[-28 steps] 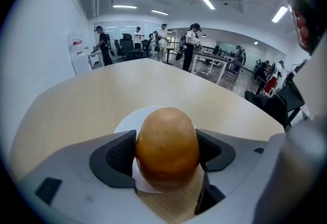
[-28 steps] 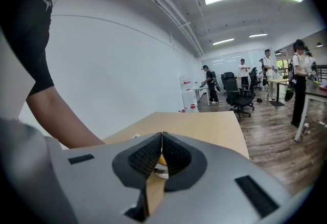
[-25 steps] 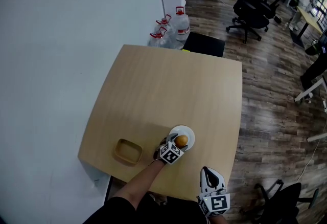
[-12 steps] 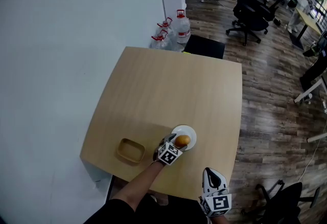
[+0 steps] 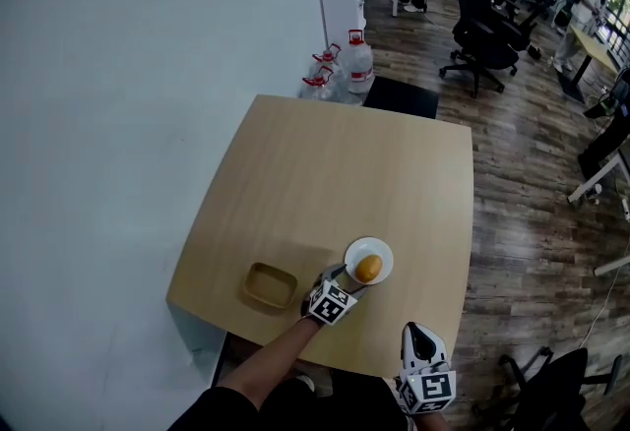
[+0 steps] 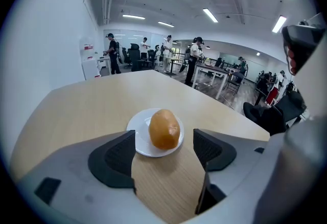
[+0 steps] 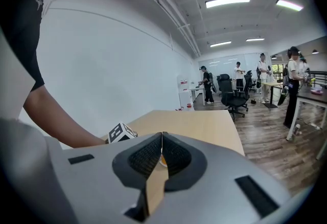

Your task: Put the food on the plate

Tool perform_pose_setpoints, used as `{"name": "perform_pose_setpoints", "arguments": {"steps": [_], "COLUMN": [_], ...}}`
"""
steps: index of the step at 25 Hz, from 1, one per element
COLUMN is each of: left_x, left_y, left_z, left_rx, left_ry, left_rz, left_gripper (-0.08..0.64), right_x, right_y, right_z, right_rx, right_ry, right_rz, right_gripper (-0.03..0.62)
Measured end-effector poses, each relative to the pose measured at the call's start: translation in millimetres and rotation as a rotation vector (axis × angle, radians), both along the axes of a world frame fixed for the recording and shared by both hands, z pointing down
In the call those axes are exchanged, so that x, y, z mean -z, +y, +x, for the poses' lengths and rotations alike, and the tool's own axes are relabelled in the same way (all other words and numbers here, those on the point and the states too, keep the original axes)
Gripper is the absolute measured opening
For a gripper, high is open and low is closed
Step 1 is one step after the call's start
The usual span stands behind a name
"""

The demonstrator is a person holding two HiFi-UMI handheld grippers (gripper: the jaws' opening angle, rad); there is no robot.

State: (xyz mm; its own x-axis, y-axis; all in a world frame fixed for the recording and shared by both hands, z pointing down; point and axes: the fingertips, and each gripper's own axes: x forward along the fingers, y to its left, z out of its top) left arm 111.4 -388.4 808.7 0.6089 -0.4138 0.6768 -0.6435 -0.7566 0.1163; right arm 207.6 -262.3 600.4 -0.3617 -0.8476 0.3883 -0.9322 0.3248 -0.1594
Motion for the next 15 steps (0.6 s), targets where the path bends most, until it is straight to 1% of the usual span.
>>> {"name": "perform_pose_setpoints", "arguments": {"steps": [5,9,12,15], "left_x": [39,69,97,128], "left_y": [22,43,69,105], "left_z": [-18,-35,-46,-65], "left_rx": [0.083,0.166,0.188,0.216], "left_ry": [0.09,0.15,0.205,0.266], "left_rz": [0.035,0.057,0.07,0.082], "left_gripper": [0.327,0.327,0.327,0.327], "right_x": [6,10,17,26], "right_y": [14,26,42,66], "right_z": [-30,-57,-67,-78], "right_rx": [0.018,0.06,0.044,0.008], "right_ry": [-0.012,0.033,0.048,0.032], "right_rz": [-0.008,0.008,0.018,0.026], "right_gripper": [0.06,0.06,0.06,0.06]}}
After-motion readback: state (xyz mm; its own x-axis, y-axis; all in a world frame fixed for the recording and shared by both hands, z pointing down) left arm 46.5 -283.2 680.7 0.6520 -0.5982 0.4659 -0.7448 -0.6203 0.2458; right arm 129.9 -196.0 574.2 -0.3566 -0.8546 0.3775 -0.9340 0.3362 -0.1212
